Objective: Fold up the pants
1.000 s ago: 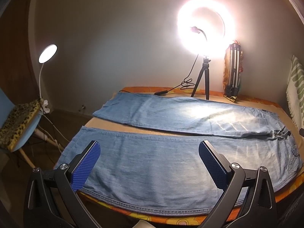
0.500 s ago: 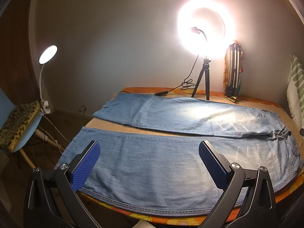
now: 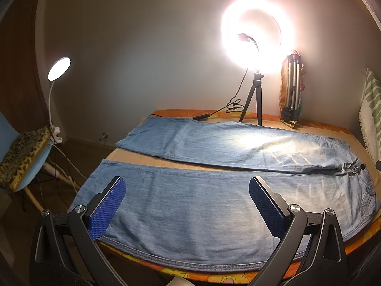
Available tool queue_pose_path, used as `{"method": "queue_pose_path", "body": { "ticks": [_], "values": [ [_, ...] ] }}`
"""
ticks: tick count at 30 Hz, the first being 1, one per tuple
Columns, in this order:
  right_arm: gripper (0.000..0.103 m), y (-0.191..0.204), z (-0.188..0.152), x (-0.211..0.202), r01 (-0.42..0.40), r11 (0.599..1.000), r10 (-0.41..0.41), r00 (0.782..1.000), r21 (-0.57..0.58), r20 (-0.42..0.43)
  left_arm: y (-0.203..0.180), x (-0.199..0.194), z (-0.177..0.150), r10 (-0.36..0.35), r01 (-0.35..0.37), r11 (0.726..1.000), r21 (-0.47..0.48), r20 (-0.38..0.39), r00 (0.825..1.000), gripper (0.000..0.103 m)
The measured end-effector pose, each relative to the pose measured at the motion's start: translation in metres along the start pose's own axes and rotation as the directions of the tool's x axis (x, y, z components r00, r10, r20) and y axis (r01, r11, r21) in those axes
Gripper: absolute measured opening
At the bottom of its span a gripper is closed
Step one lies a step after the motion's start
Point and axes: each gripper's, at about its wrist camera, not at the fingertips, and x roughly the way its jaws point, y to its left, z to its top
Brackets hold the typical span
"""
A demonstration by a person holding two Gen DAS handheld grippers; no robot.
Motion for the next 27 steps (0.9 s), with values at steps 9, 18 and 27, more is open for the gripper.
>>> {"method": "queue_pose_path", "body": {
  "ticks": [9, 18, 27],
  "values": [
    [0.103, 0.002, 0.0, 0.001, -0.009, 1.0, 0.009, 1.0, 0.004, -0.002, -0.004, 0.002, 0.0, -0.006, 0.006, 1.0, 0.002, -0.004, 1.0, 0.103],
    [0.103, -0.002, 0.003, 0.004, -0.042, 0.999, 0.042, 0.999, 0.031, 0.014, -0.009, 0.013, -0.003, -0.073, 0.073, 0.997, 0.001, -0.015, 0.997, 0.103],
    [0.103, -0.008, 0.025, 0.024, -0.098, 0.995, 0.098, 0.995, 0.014, -0.012, -0.018, 0.03, 0.02, -0.058, 0.058, 0.998, 0.0, -0.026, 0.998, 0.103]
  ]
}}
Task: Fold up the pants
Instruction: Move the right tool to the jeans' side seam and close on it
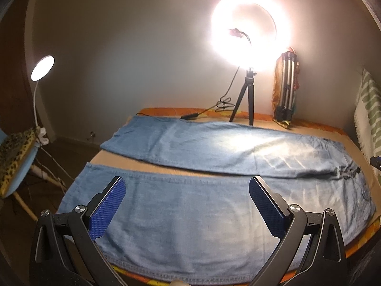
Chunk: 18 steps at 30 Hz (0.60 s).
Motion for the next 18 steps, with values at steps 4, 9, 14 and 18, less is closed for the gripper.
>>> {"method": "queue_pose_path", "body": {
  "ticks": [4, 9, 14, 18],
  "values": [
    [0.103, 0.005, 0.029, 0.02, -0.035, 0.996, 0.033, 0.999, -0.087, -0.022, -0.008, 0.018, 0.015, 0.001, -0.001, 1.0, 0.016, -0.009, 1.0, 0.103],
    [0.103, 0.019, 0.068, 0.064, -0.097, 0.967, 0.081, 0.994, -0.235, -0.078, -0.016, 0.053, 0.031, -0.009, 0.012, 0.999, 0.049, -0.064, 0.998, 0.103],
    [0.099, 0.041, 0.095, 0.123, -0.136, 0.919, 0.091, 0.987, -0.37, -0.136, -0.018, 0.086, 0.051, -0.015, 0.023, 0.997, 0.074, -0.105, 0.994, 0.103],
    [0.092, 0.053, 0.107, 0.17, -0.201, 0.897, 0.131, 0.972, -0.394, -0.197, -0.016, 0.116, 0.064, -0.042, 0.052, 0.996, 0.067, -0.143, 0.989, 0.103]
  ]
}}
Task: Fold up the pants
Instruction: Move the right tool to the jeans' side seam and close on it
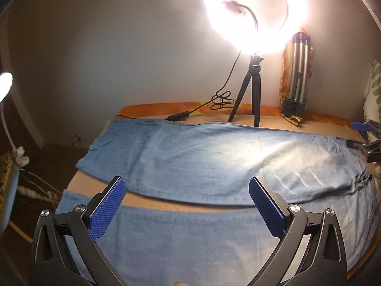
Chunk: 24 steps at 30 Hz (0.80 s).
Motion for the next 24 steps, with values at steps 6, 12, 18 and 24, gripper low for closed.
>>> {"method": "queue_pose_path", "body": {
  "ticks": [6, 12, 18, 24],
  "values": [
    [0.083, 0.001, 0.027, 0.065, -0.055, 0.997, 0.052, 0.997, -0.05, -0.06, 0.01, 0.059, 0.017, -0.029, 0.027, 0.999, -0.02, -0.096, 0.995, 0.097],
    [0.072, -0.006, 0.048, 0.132, -0.096, 0.993, 0.085, 0.987, -0.073, -0.134, 0.013, 0.098, 0.024, -0.045, 0.043, 0.999, -0.022, -0.125, 0.991, 0.095],
    [0.071, -0.011, 0.058, 0.182, -0.138, 0.986, 0.12, 0.977, -0.095, -0.176, 0.015, 0.125, 0.027, -0.039, 0.04, 0.999, 0.005, -0.134, 0.99, 0.094],
    [0.07, -0.002, 0.061, 0.215, -0.193, 0.97, 0.159, 0.964, -0.148, -0.212, 0.019, 0.14, 0.029, -0.04, 0.04, 0.999, -0.002, -0.145, 0.989, 0.093]
  ]
}}
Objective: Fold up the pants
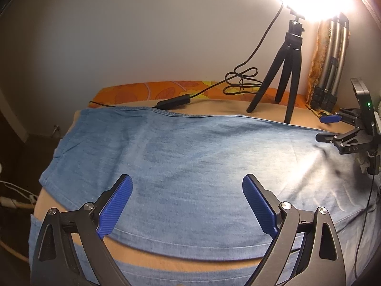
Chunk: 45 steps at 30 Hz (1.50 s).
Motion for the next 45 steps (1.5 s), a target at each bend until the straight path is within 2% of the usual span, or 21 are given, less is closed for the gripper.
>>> {"method": "queue_pose_path", "body": {
  "ticks": [6, 11, 14, 16, 19, 22, 25, 30, 34, 38, 40, 44, 45],
  "values": [
    [0.071, 0.004, 0.005, 0.025, -0.024, 0.999, 0.023, 0.999, -0.03, -0.04, 0.01, 0.004, 0.0, 0.013, -0.013, 1.0, -0.012, -0.002, 1.0, 0.093],
    [0.068, 0.003, 0.001, 0.028, -0.073, 0.997, 0.073, 0.997, 0.004, -0.021, 0.022, 0.005, 0.002, 0.014, -0.014, 0.999, -0.048, 0.0, 1.0, 0.093],
    [0.048, 0.008, 0.001, 0.027, -0.091, 0.996, 0.091, 0.996, -0.009, -0.015, 0.028, 0.005, 0.004, 0.011, -0.011, 0.997, -0.074, -0.001, 1.0, 0.093],
    [0.03, 0.014, 0.0, 0.024, -0.095, 0.995, 0.095, 0.995, -0.012, -0.016, 0.029, 0.004, 0.005, 0.014, -0.013, 0.997, -0.08, 0.001, 1.0, 0.093],
    [0.008, 0.024, -0.001, 0.021, -0.07, 0.998, 0.069, 0.997, -0.01, -0.022, 0.031, 0.004, 0.007, 0.01, -0.01, 0.996, -0.091, 0.002, 1.0, 0.093],
    [0.004, 0.034, -0.003, 0.0, -0.039, 0.999, 0.039, 0.999, -0.009, 0.012, 0.033, 0.004, 0.01, -0.006, 0.006, 0.993, -0.116, 0.0, 1.0, 0.093],
    [0.003, 0.051, -0.007, -0.028, -0.017, 1.0, 0.018, 0.998, -0.024, 0.068, 0.039, 0.007, 0.014, -0.062, 0.059, 0.985, -0.163, -0.01, 0.998, 0.095],
    [0.003, 0.092, -0.025, -0.074, 0.013, 0.997, -0.002, 0.991, -0.079, 0.134, 0.048, 0.016, 0.025, -0.151, 0.137, 0.95, -0.279, -0.029, 0.988, 0.095],
    [0.003, 0.126, -0.044, -0.096, -0.007, 0.99, 0.028, 0.989, -0.144, 0.145, 0.044, 0.026, 0.031, -0.206, 0.179, 0.927, -0.329, -0.047, 0.977, 0.095],
    [0.003, 0.157, -0.066, -0.098, 0.009, 0.977, 0.021, 0.99, -0.214, 0.137, 0.04, 0.047, 0.033, -0.22, 0.168, 0.918, -0.359, -0.108, 0.97, 0.095],
    [0.003, 0.166, -0.069, -0.093, -0.013, 0.975, 0.04, 0.992, -0.221, 0.118, 0.038, 0.059, 0.033, -0.207, 0.142, 0.919, -0.367, -0.143, 0.968, 0.095],
    [0.003, 0.179, -0.079, -0.08, 0.012, 0.959, 0.018, 0.995, -0.285, 0.103, 0.035, 0.076, 0.039, -0.2, 0.11, 0.915, -0.388, -0.2, 0.959, 0.095],
    [0.003, 0.182, -0.08, -0.079, 0.005, 0.958, 0.024, 0.995, -0.287, 0.1, 0.034, 0.081, 0.041, -0.178, 0.082, 0.921, -0.38, -0.224, 0.958, 0.095]
  ]
}}
